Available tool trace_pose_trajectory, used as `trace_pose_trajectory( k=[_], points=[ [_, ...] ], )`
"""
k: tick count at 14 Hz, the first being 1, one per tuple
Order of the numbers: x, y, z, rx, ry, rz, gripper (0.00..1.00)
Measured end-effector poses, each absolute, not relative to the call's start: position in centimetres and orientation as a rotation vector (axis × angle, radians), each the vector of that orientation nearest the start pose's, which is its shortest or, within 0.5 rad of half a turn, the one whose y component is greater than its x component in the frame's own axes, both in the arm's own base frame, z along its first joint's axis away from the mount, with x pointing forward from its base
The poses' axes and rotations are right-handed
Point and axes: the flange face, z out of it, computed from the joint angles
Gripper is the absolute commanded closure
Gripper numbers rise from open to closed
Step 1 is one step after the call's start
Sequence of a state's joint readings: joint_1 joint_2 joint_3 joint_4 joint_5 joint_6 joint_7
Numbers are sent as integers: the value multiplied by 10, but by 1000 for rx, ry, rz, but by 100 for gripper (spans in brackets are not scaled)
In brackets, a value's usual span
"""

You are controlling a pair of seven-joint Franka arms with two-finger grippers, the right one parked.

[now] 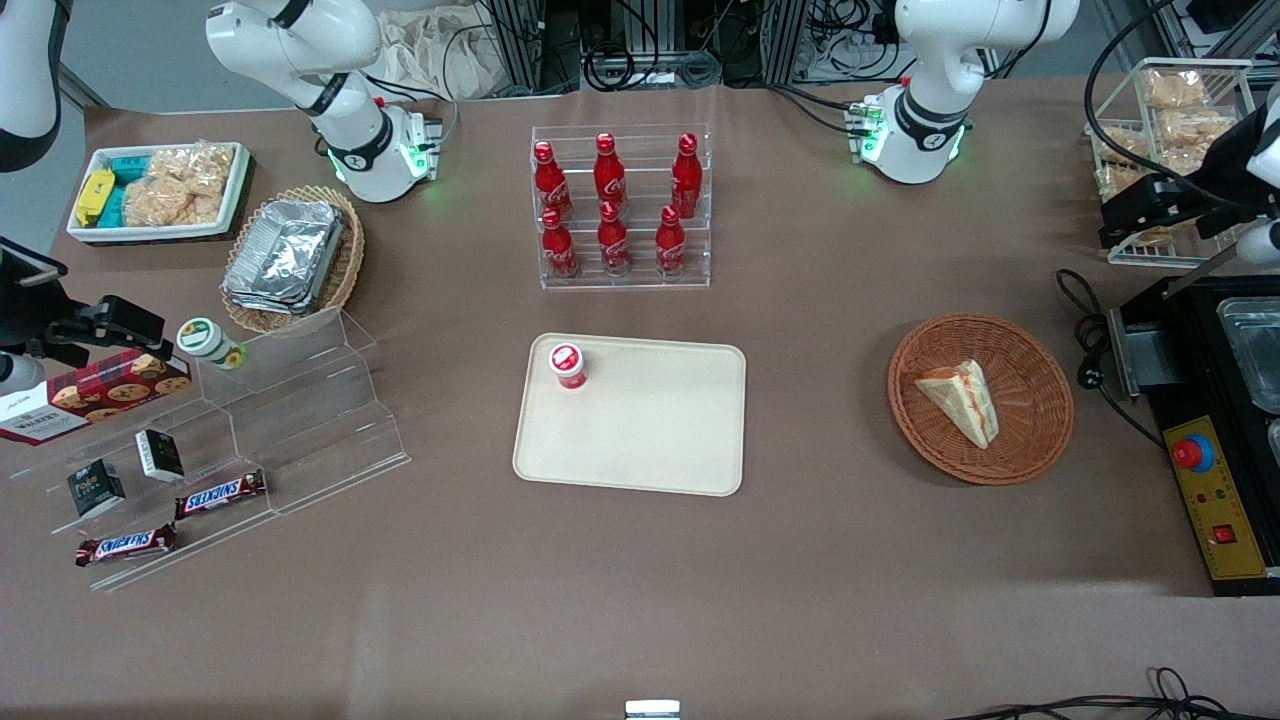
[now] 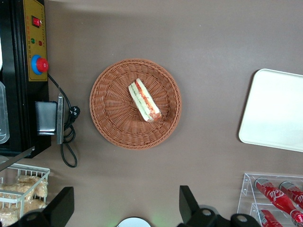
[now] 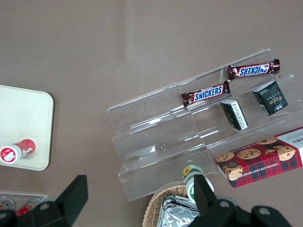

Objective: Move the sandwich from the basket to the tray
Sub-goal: 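Move the left gripper over the basket and lower onto the sandwich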

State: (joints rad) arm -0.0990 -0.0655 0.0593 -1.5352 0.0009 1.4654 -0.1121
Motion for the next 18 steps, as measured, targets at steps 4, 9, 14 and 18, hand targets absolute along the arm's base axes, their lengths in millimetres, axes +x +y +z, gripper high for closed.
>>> trace_pose_trajectory(
  k=[4,9,14,18],
  points=[
    [523,-19,666,-3134,-99,10,0],
    [540,-11,621,-3072,-142,116,0],
    [600,-7,505,-3018,-495,136,0],
    [612,-9,403,-2984,-761,161,0]
  ],
)
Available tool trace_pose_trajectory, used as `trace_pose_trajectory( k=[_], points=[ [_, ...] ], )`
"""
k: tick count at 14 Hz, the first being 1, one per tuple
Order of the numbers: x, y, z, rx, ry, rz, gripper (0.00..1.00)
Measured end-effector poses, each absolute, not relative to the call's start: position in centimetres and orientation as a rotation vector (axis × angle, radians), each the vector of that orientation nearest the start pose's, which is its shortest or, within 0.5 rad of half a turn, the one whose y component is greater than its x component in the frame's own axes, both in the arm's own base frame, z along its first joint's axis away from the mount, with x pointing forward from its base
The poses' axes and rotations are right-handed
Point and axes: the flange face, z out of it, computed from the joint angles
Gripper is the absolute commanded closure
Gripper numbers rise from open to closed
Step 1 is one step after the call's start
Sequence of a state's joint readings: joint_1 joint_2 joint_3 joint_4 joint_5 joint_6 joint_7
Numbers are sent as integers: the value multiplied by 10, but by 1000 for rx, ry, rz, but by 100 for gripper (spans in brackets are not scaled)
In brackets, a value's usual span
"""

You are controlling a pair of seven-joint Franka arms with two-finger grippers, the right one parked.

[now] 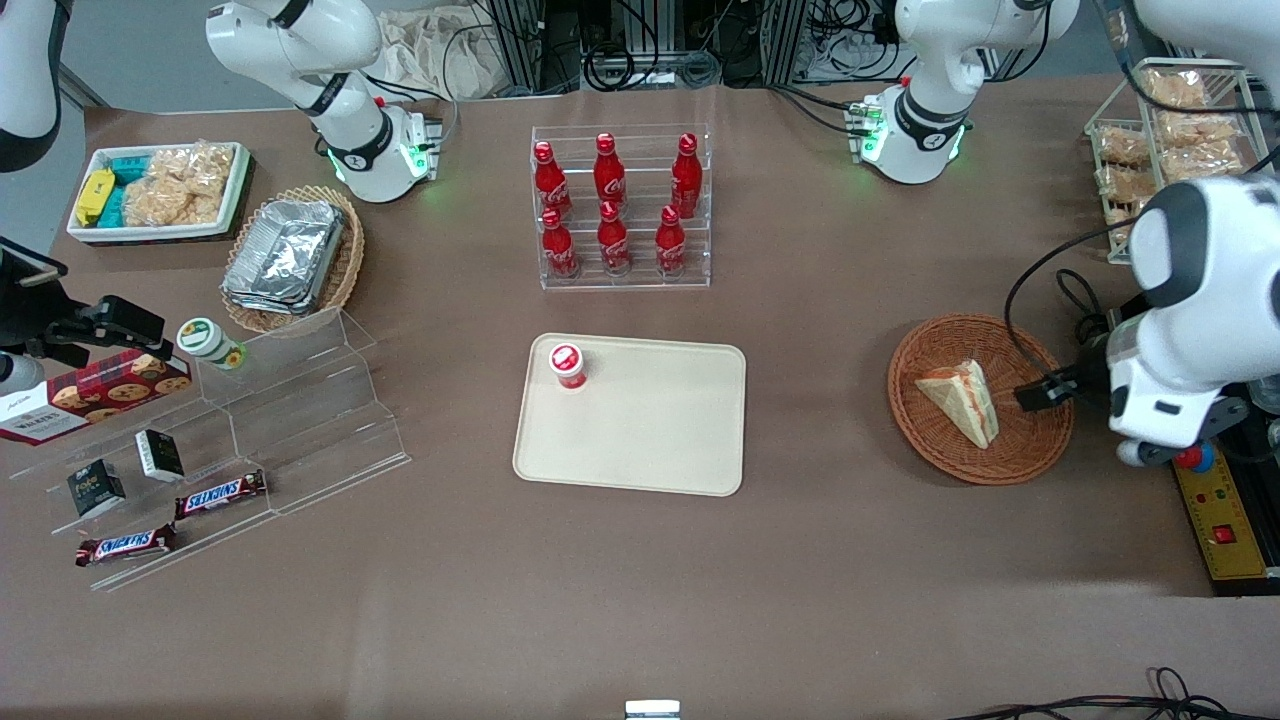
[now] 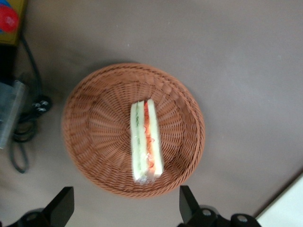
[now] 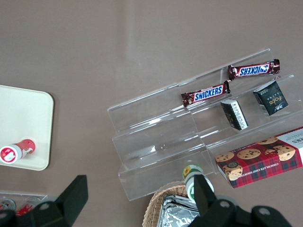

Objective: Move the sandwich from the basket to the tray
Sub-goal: 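Move the left gripper over the basket and lower onto the sandwich, then close the left gripper on the sandwich and lift it from the basket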

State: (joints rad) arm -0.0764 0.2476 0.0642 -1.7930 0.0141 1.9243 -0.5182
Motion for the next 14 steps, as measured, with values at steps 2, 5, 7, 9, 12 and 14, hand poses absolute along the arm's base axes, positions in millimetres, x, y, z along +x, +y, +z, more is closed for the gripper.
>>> trace_pose_trajectory(
  k=[2,5,7,9,12,14],
  points=[
    [602,-8,352,-2976,-820,140,0],
    [579,-7,300,-2980,-884,112,0],
    [565,-6,277,-2987,-909,86,0],
    [554,-6,259,-2989,-930,66,0],
    [544,-9,239,-2987,-945,57,25],
    [542,-9,235,-2985,-951,61,62]
  ],
)
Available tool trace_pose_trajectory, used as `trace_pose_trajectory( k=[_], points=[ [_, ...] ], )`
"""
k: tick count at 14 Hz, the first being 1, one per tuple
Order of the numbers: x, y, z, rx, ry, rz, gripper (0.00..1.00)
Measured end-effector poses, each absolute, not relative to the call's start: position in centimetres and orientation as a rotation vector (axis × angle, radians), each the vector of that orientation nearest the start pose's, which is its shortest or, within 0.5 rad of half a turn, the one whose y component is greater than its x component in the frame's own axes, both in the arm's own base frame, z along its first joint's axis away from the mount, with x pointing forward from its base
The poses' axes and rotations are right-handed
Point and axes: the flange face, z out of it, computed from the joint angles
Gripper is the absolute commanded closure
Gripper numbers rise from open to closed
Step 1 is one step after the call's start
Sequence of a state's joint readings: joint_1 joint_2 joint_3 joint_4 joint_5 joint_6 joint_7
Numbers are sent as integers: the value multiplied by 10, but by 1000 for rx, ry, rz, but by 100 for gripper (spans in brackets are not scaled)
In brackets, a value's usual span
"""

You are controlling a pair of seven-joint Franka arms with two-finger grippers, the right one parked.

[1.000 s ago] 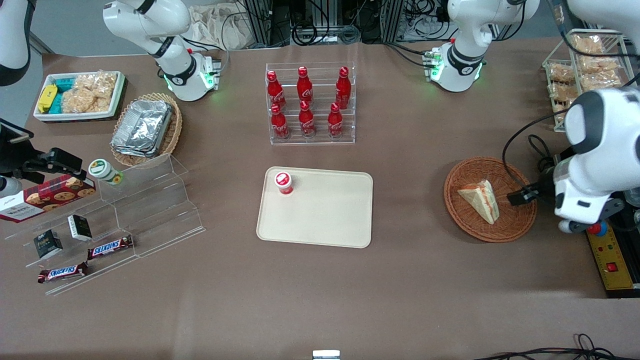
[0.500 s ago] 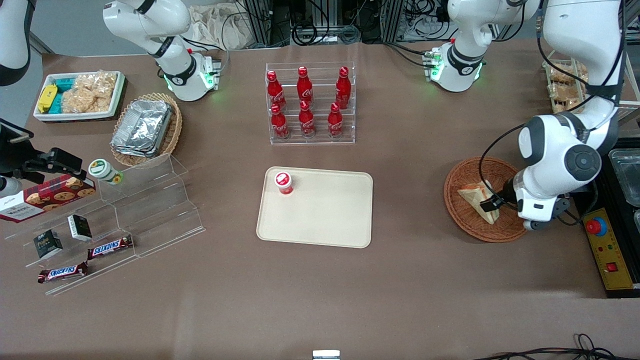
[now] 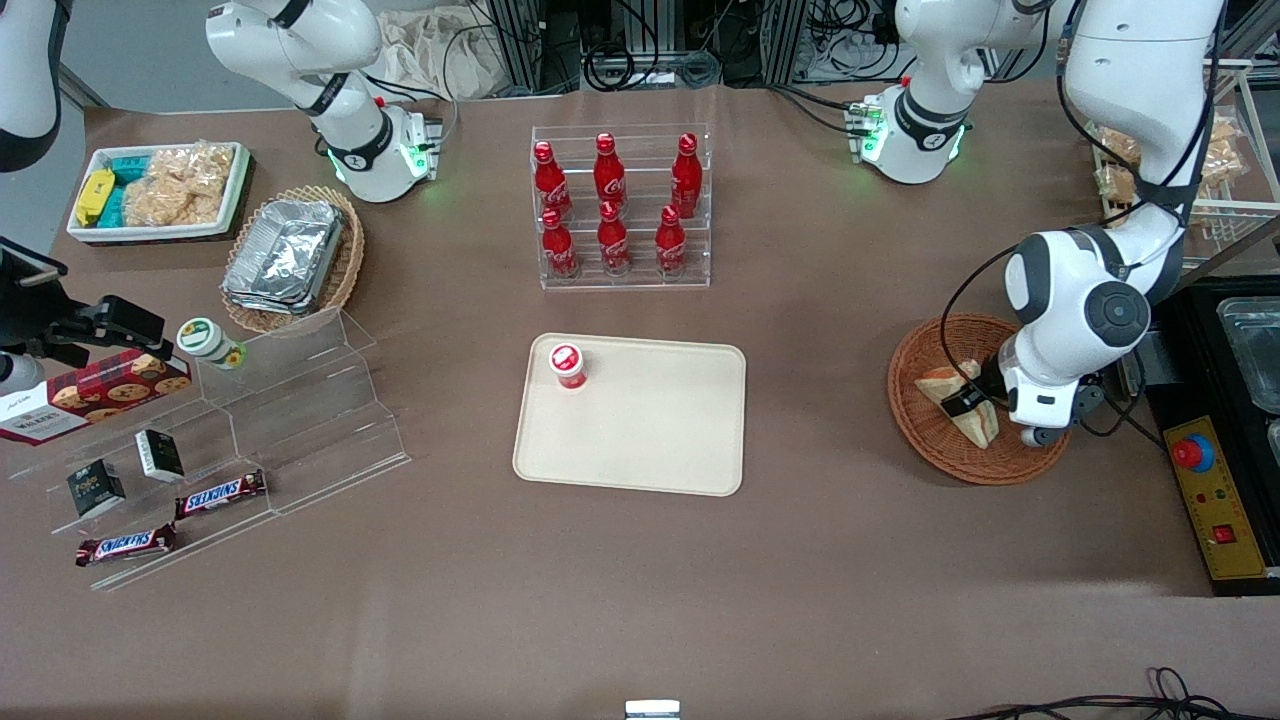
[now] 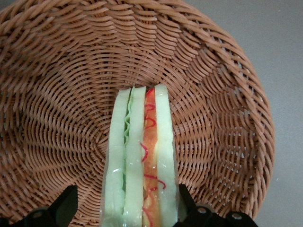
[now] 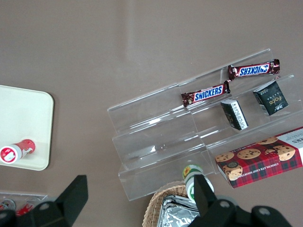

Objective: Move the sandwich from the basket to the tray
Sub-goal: 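Close the left gripper on the sandwich and lift it from the basket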

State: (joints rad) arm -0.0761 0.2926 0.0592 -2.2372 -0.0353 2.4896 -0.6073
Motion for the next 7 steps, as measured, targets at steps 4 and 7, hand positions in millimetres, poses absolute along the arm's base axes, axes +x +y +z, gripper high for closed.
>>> trace_pose_trajectory(
  k=[4,7],
  points=[
    [546,-10,243,-2977,-1008,21,83],
    [562,-18,287,-3003,-1017,-73,84]
  ],
)
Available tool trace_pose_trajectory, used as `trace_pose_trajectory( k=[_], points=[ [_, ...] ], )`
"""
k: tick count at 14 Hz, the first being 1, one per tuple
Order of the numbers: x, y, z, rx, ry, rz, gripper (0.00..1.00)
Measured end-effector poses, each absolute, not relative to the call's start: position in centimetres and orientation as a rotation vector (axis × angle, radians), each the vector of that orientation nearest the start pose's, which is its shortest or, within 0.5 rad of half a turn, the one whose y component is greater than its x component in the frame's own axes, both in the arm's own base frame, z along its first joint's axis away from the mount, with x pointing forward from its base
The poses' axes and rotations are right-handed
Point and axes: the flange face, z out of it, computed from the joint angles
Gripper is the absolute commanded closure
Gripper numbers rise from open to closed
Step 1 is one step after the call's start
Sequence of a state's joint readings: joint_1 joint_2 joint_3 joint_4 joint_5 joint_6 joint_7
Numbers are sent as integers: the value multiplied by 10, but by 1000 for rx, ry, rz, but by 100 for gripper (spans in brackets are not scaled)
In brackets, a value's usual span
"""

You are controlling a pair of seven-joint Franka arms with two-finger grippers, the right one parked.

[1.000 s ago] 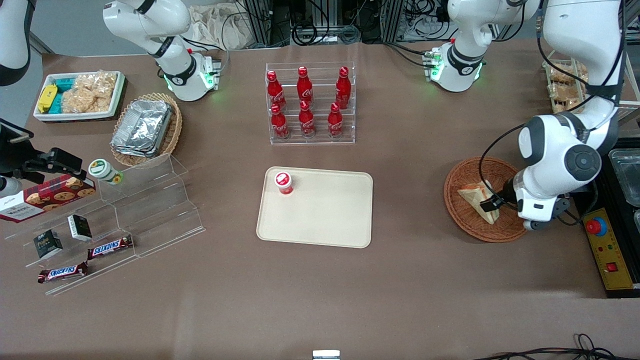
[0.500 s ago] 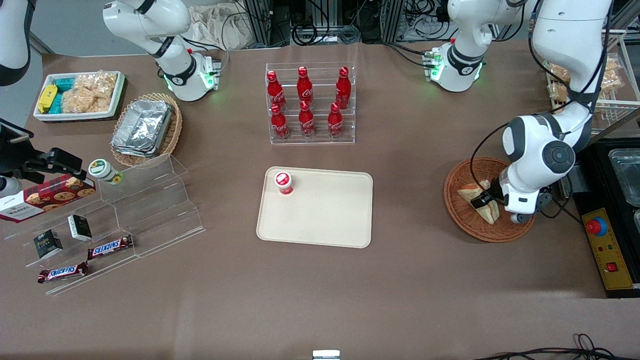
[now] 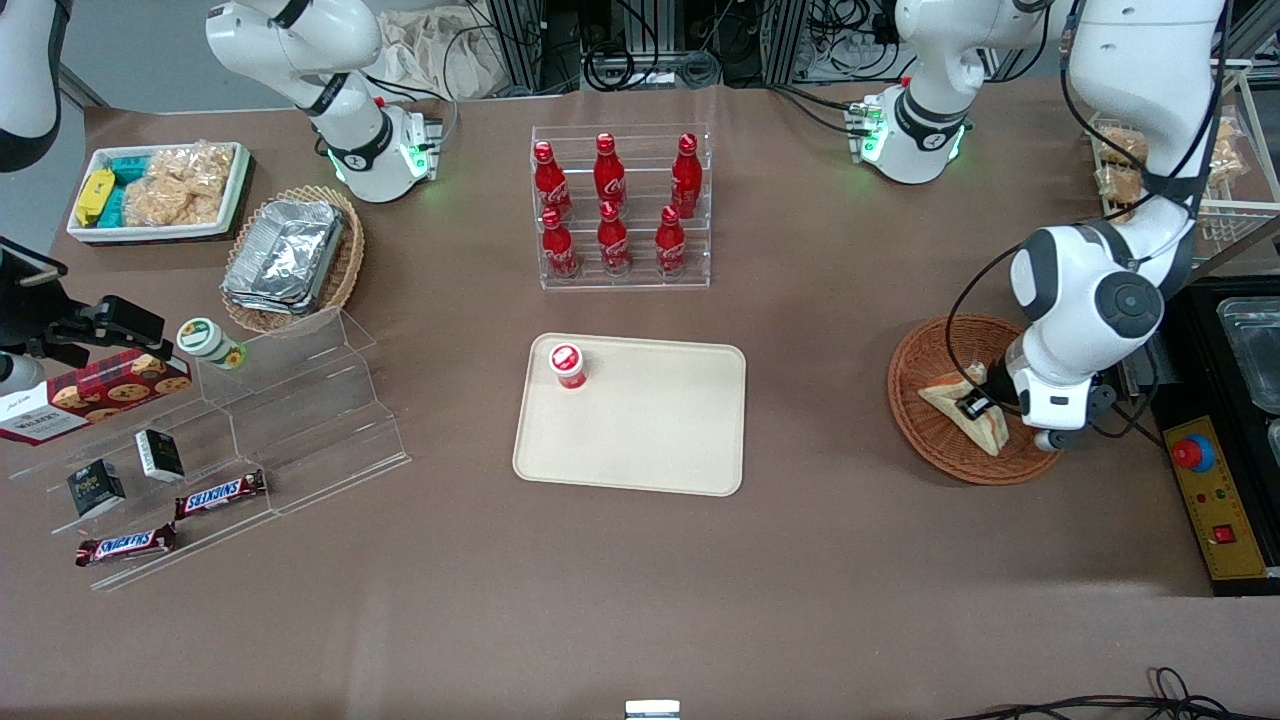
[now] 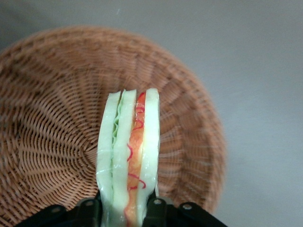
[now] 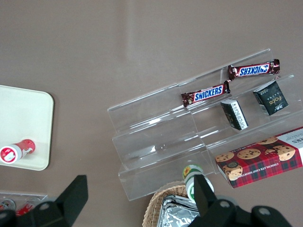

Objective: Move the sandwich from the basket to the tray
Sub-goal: 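Close the left gripper on the sandwich and lift it from the basket, then carry the sandwich with the left gripper over the cream tray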

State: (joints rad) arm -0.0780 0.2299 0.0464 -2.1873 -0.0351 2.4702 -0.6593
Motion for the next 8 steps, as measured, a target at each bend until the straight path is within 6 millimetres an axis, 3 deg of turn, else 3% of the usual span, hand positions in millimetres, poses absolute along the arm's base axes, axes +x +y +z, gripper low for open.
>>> trace_pose_trajectory(
  k=[2,5,8],
  points=[
    [573,-31,339,-3026,-982,-84,85],
    [586,-50,441,-3058,-874,-40,84],
    [581,-69,542,-3071,-765,46,84]
  ],
)
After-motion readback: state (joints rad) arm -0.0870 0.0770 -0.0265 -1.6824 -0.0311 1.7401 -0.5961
